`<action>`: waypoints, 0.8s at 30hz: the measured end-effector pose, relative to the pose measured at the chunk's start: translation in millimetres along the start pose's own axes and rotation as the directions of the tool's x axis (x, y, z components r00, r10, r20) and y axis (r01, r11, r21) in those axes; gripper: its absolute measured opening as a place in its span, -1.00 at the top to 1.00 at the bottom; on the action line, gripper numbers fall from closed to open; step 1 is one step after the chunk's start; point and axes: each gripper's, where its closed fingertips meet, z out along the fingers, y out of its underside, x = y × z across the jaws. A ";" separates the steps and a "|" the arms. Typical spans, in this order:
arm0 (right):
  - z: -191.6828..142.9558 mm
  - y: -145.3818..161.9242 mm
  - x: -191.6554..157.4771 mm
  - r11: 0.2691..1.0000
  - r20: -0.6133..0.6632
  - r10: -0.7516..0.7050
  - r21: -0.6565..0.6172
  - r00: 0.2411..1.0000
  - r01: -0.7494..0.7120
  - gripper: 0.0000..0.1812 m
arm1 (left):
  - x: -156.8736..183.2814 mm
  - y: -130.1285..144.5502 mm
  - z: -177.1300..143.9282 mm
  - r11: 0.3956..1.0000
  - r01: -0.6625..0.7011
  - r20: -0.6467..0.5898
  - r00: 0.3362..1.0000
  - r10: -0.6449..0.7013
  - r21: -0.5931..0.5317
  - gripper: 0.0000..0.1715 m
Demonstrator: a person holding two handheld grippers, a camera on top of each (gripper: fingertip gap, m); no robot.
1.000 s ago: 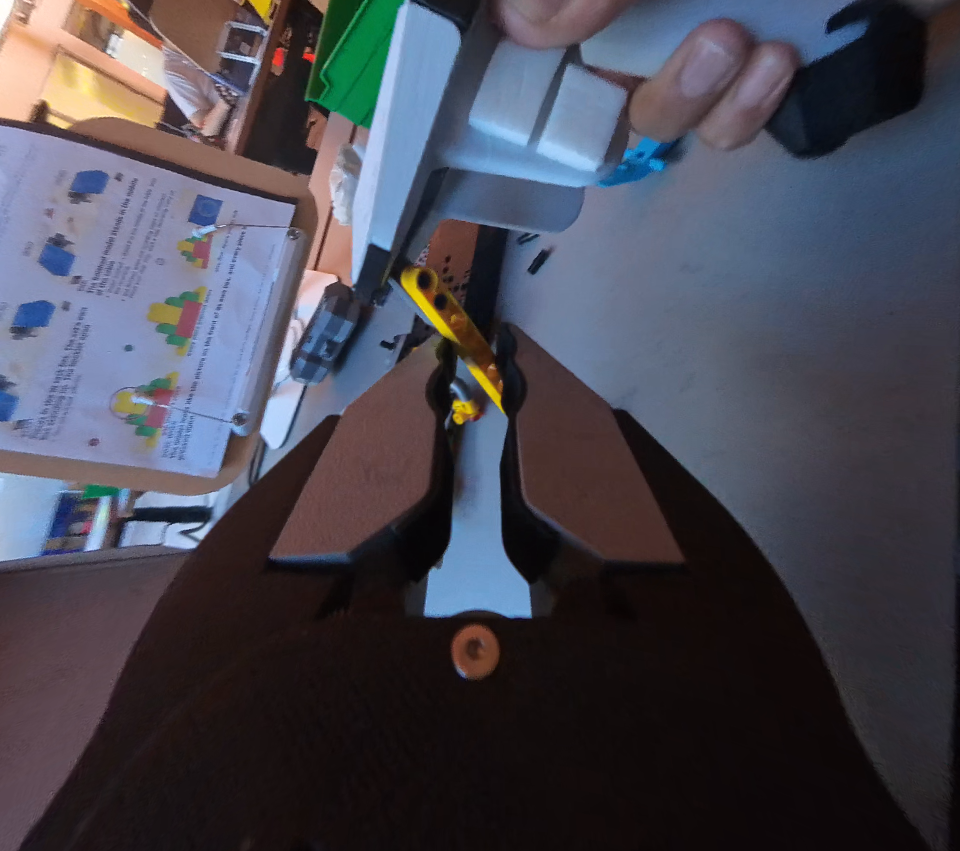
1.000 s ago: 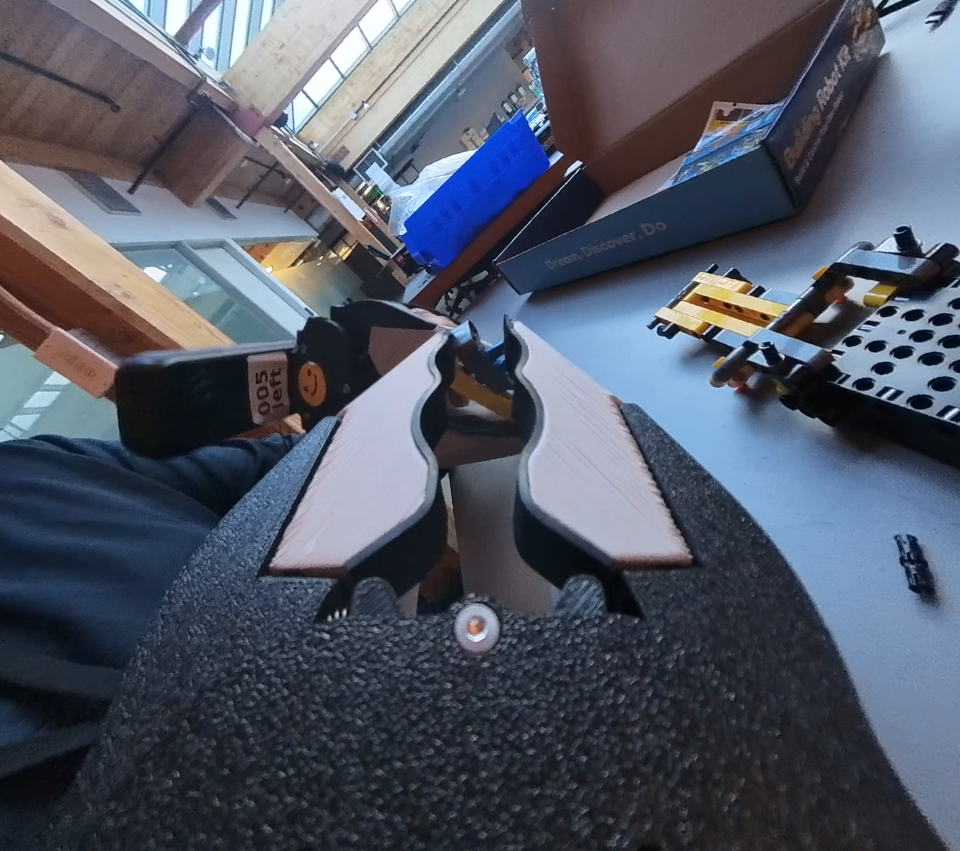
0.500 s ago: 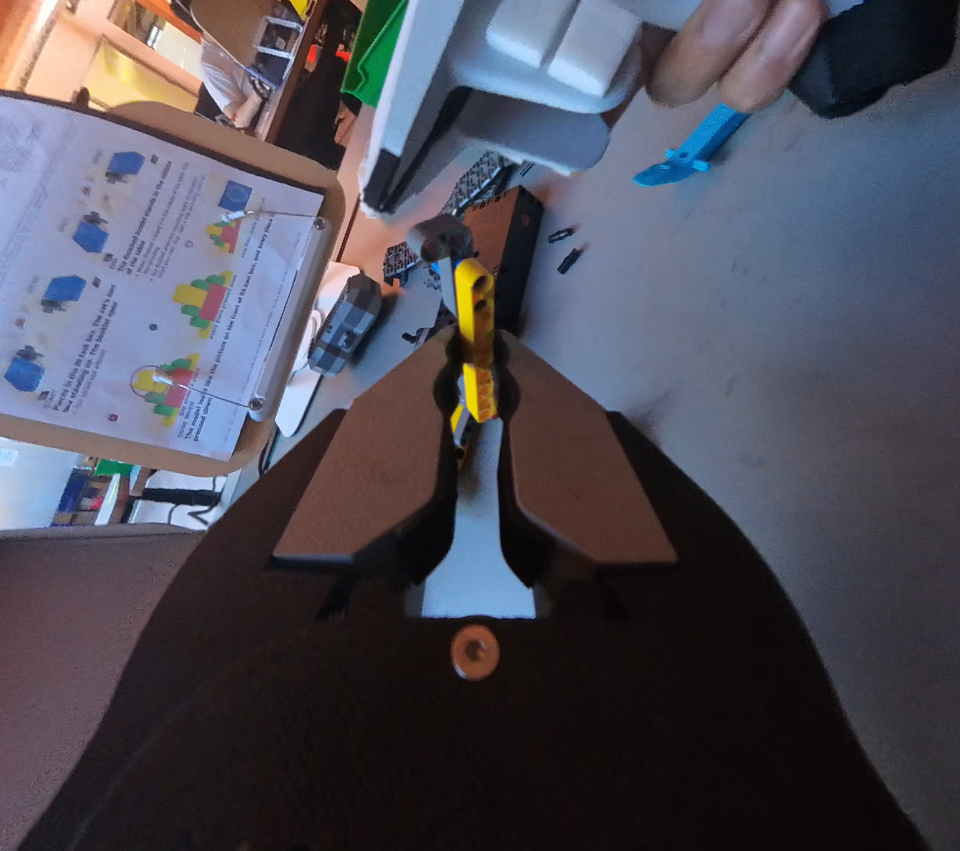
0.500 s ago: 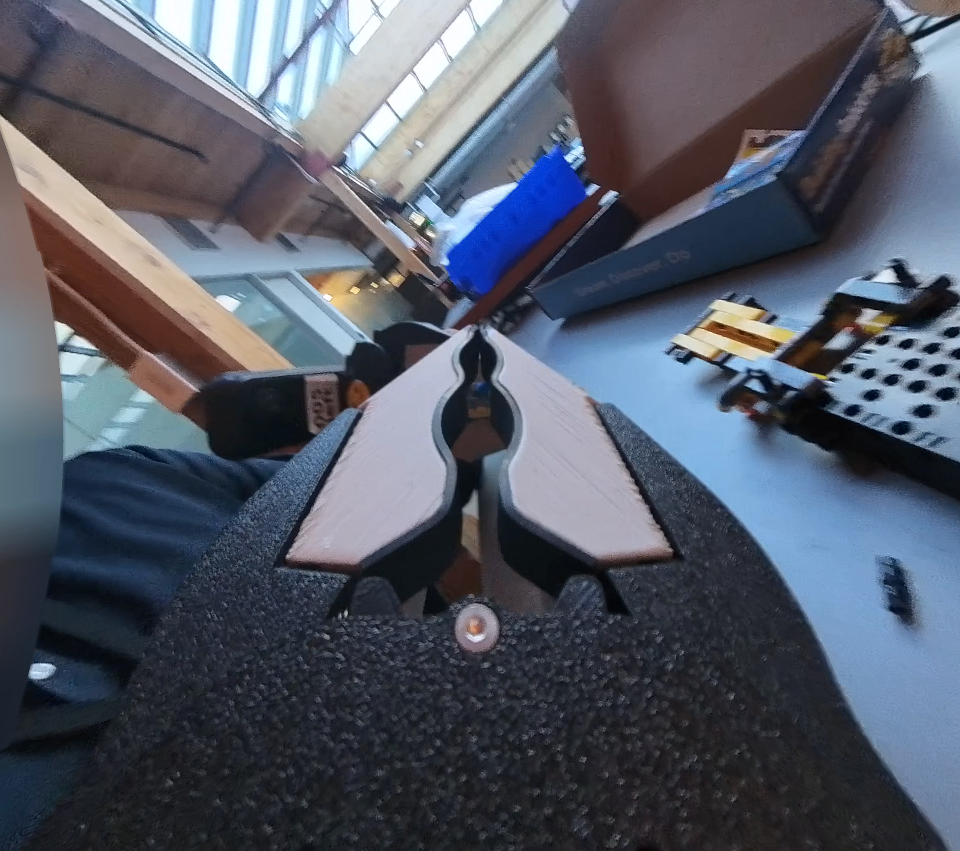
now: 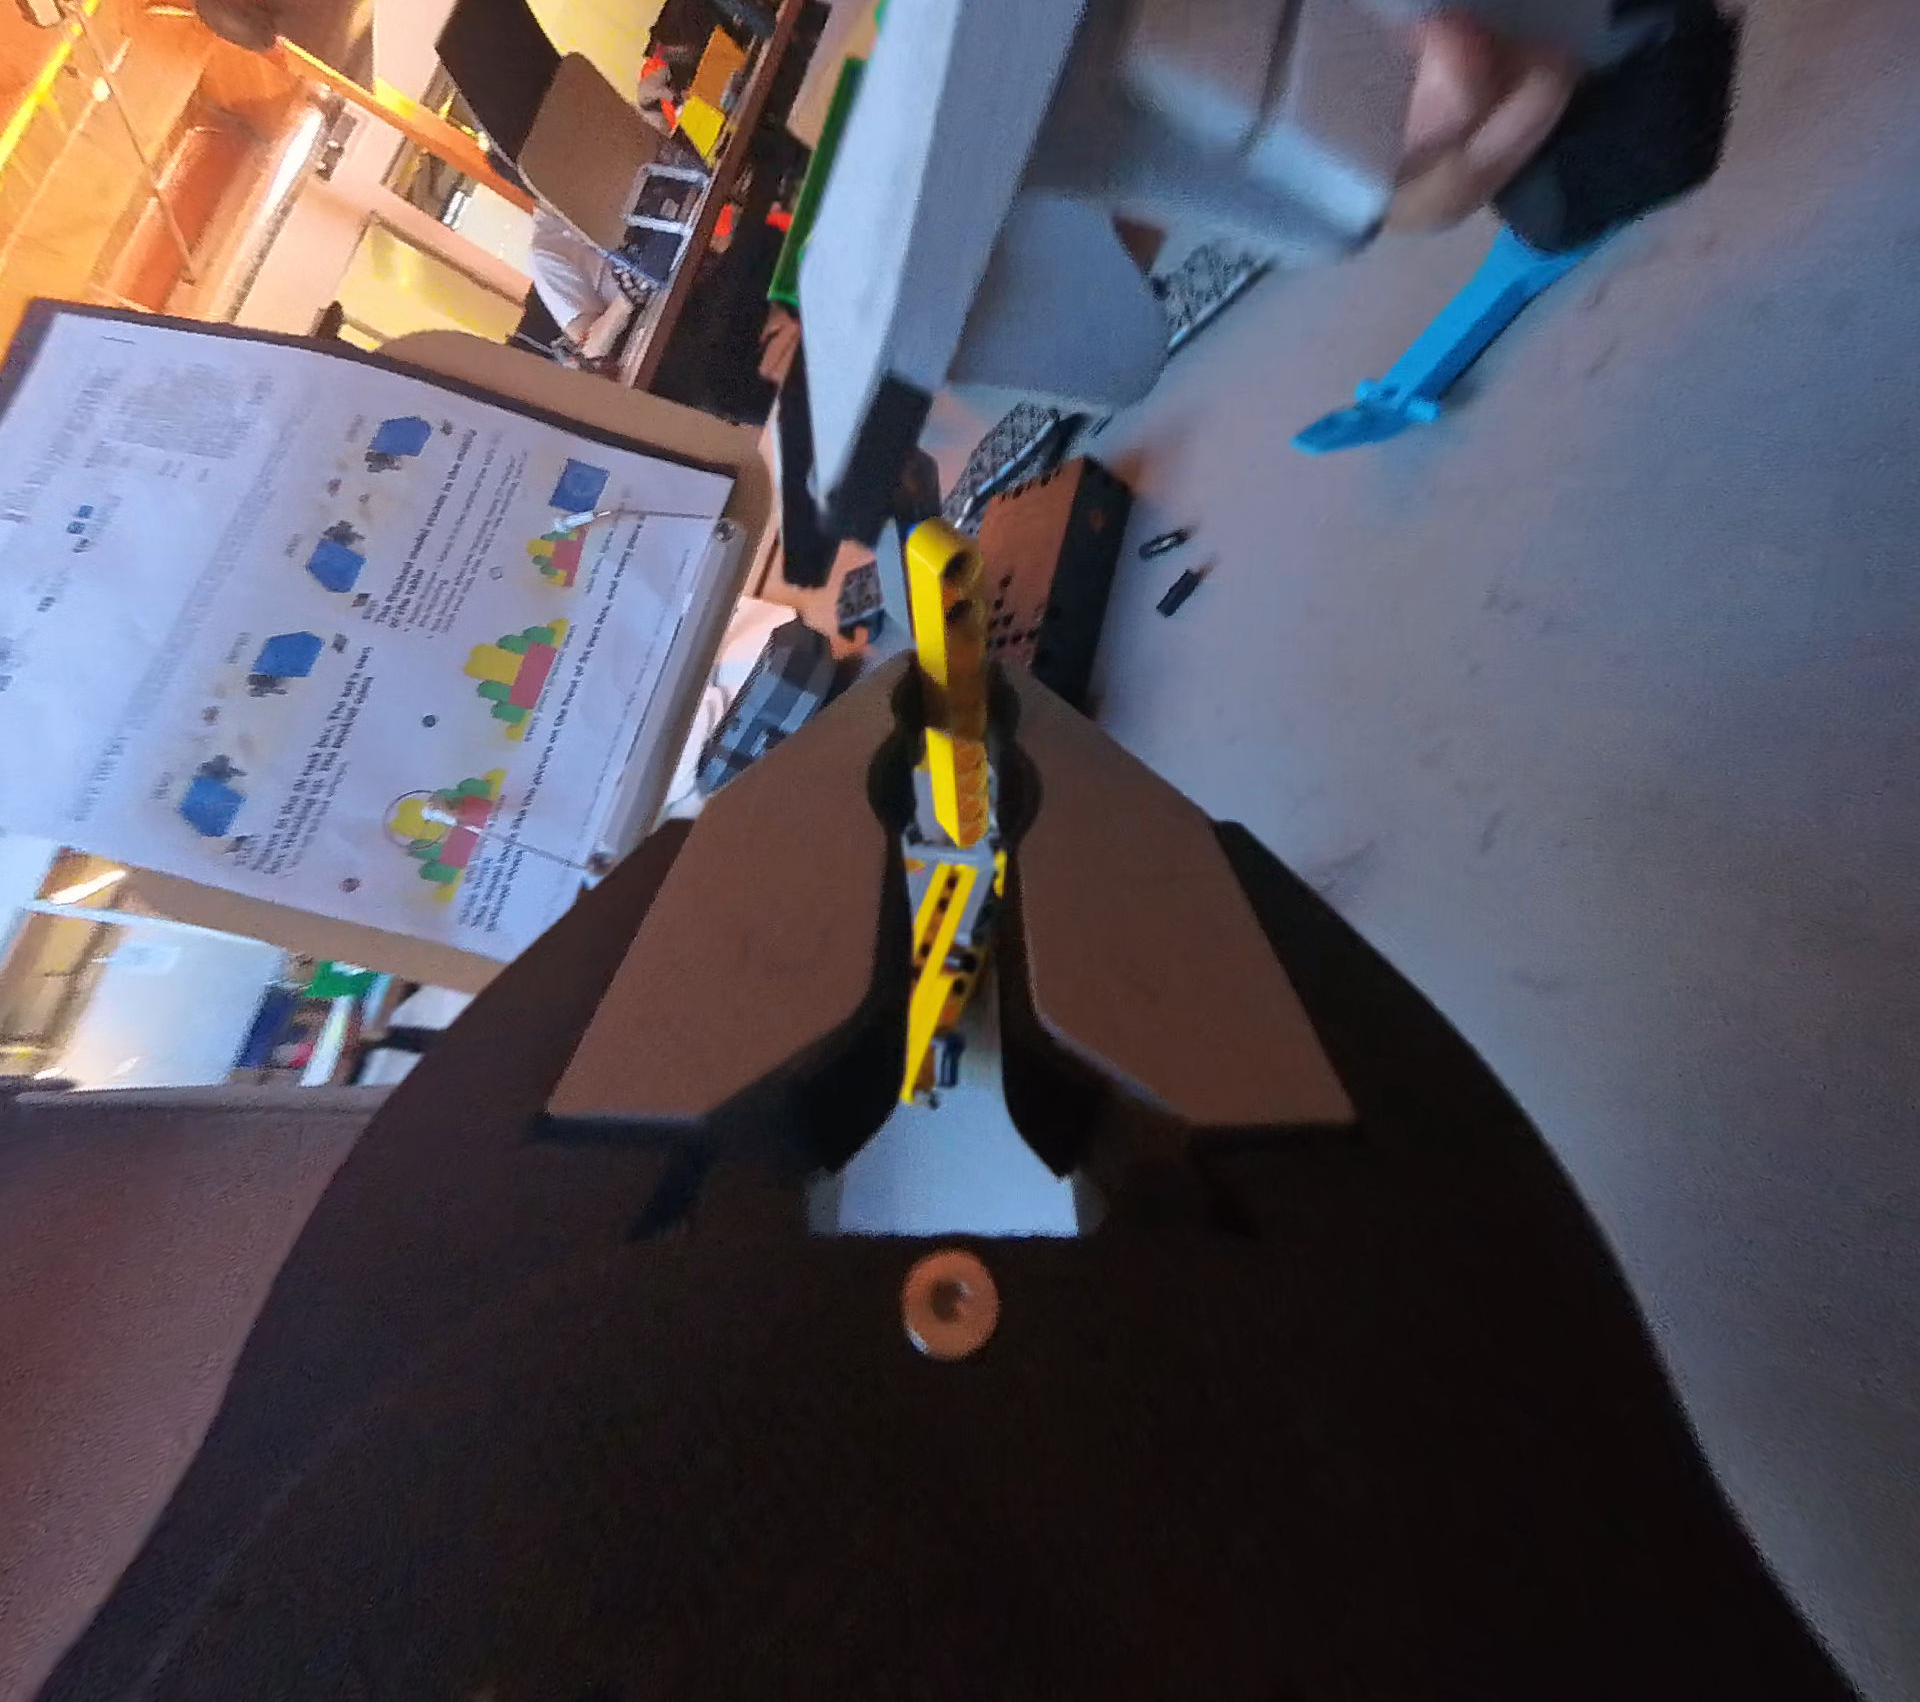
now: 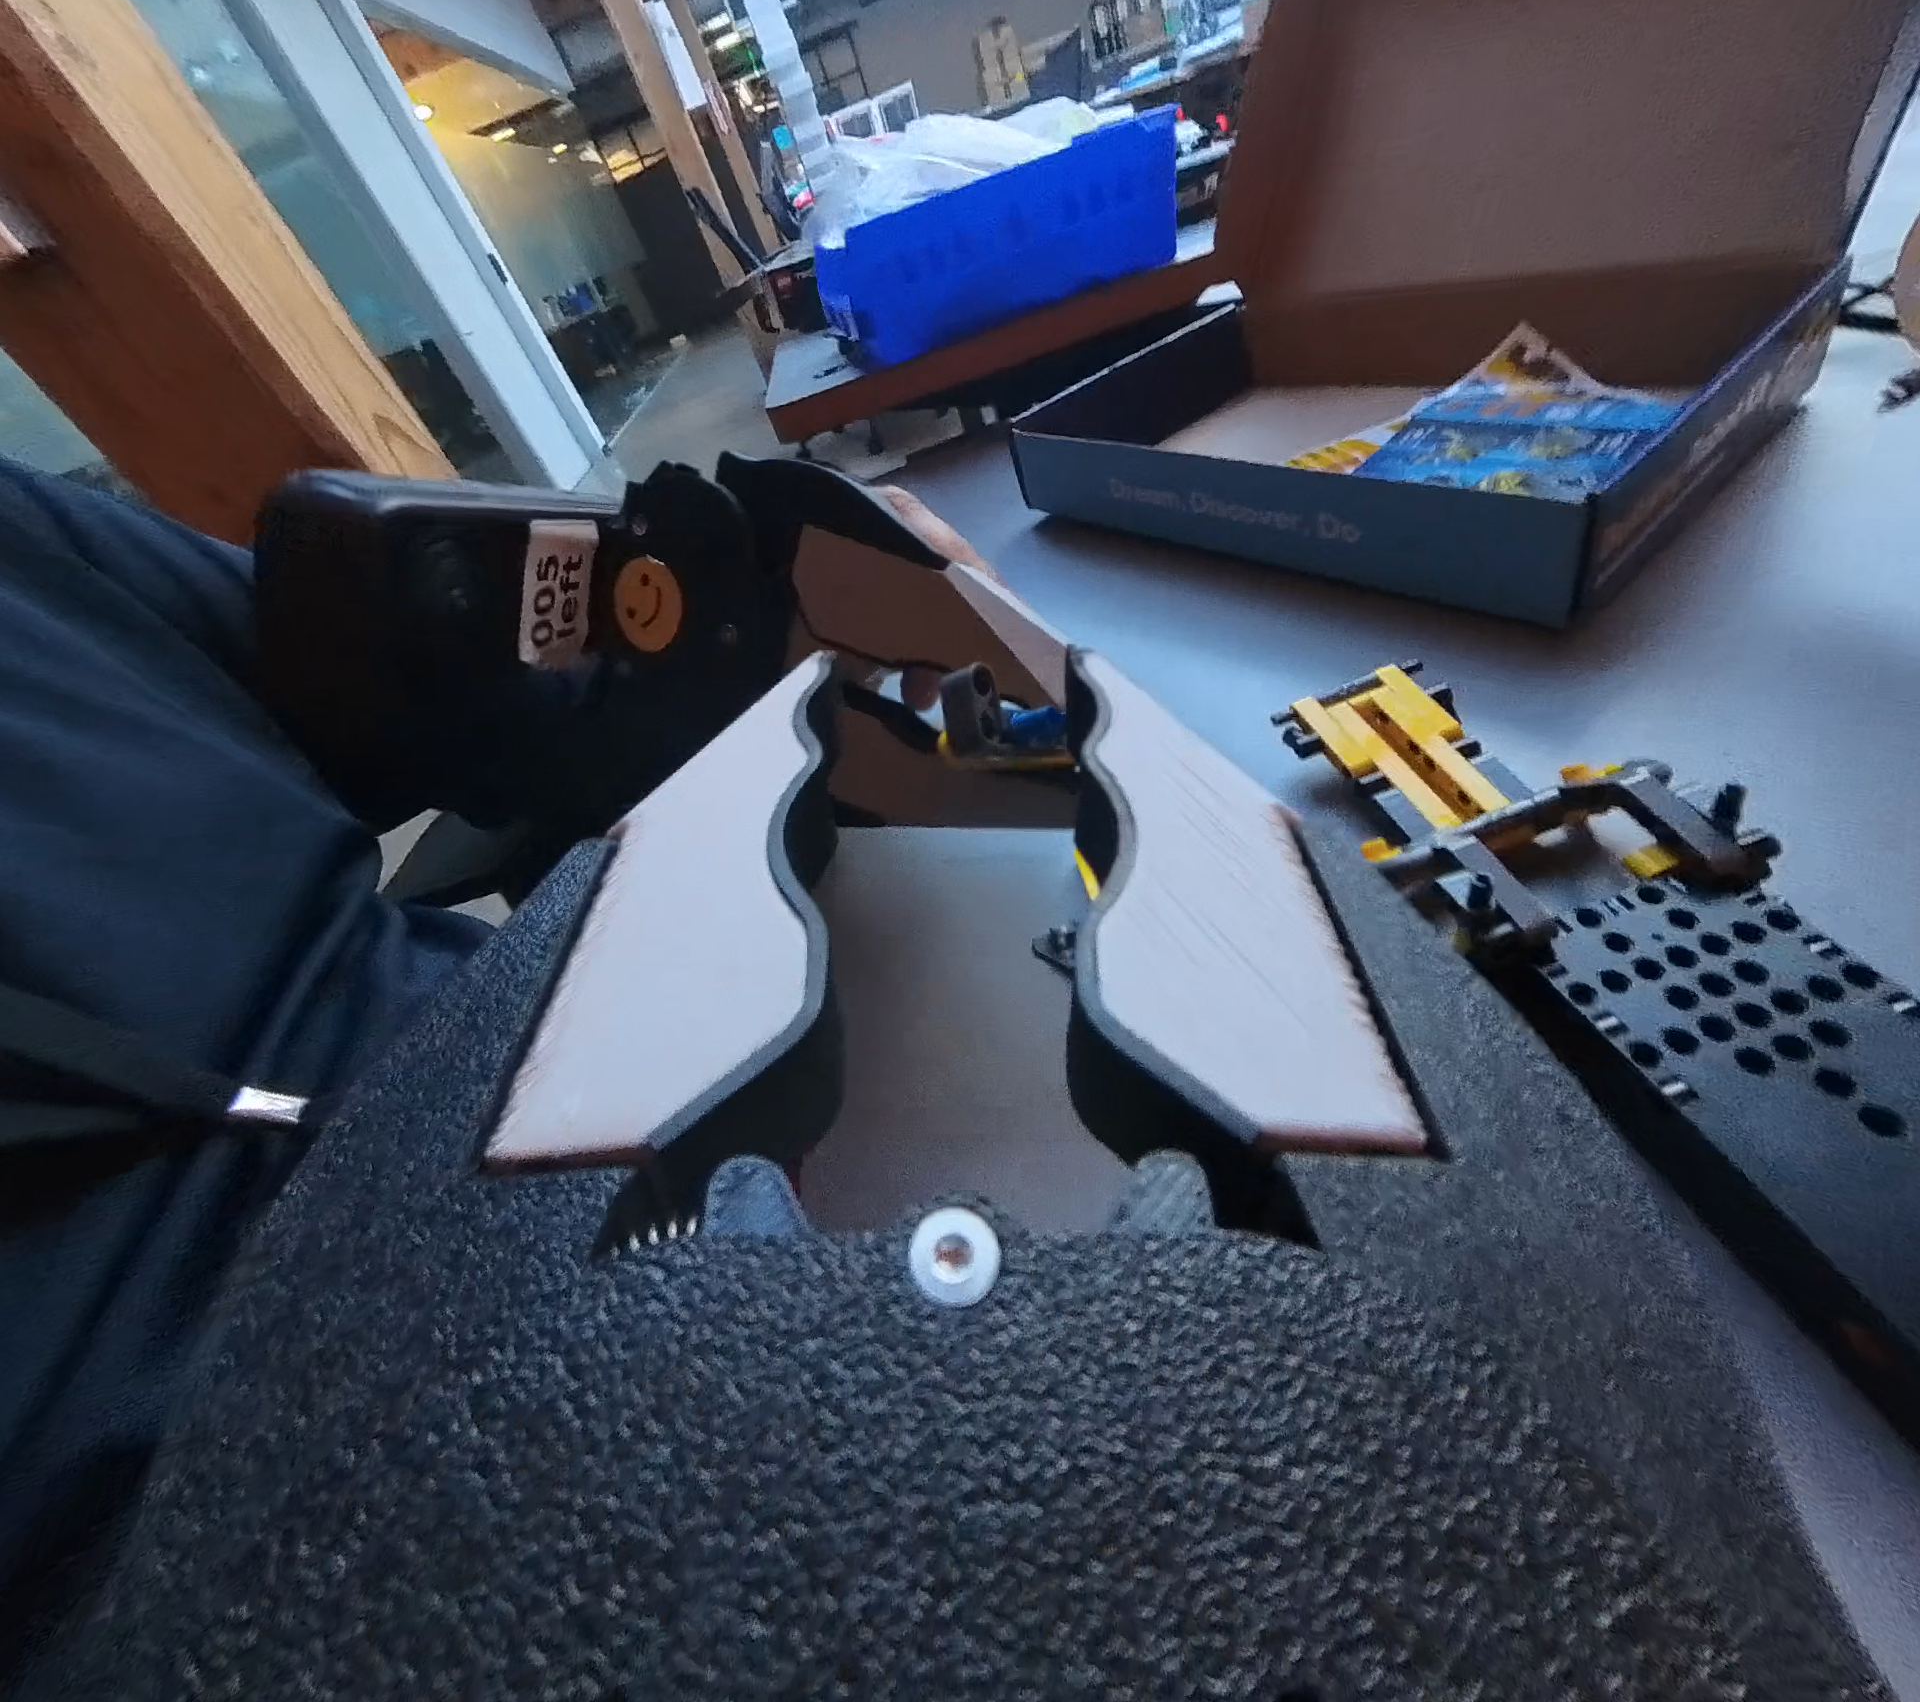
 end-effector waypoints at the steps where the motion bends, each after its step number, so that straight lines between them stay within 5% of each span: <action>1: 0.8 -0.3 1.5 1.000 -0.016 -0.008 0.008 1.000 0.008 0.60 | 1.8 -4.7 -1.1 0.999 0.029 -0.016 0.999 -0.029 0.020 0.90; 4: -0.3 -4.4 4.6 0.998 -0.040 0.005 0.055 0.999 -0.003 0.78 | 4.9 -11.6 -2.4 0.989 0.140 -0.069 0.988 -0.137 0.039 0.89; 10: -4.5 -13.2 7.7 0.981 -0.008 0.144 0.134 0.990 -0.142 0.82 | 11.5 -27.2 -7.0 0.911 0.409 -0.241 0.891 -0.385 0.057 0.88; 16: -4.7 -11.5 11.6 0.955 0.023 0.246 0.167 0.969 -0.246 0.83 | 13.6 -28.7 -9.1 0.876 0.481 -0.296 0.843 -0.449 0.038 0.89; 21: -6.2 -16.2 2.6 0.966 0.010 0.185 0.184 0.983 -0.184 0.83 | 10.3 -32.8 -13.7 0.919 0.388 -0.233 0.902 -0.363 0.071 0.89; 24: -8.9 -18.1 6.9 0.967 -0.010 0.183 0.179 0.983 -0.178 0.83 | 7.6 -34.0 -14.1 0.838 0.544 -0.315 0.803 -0.506 0.044 0.90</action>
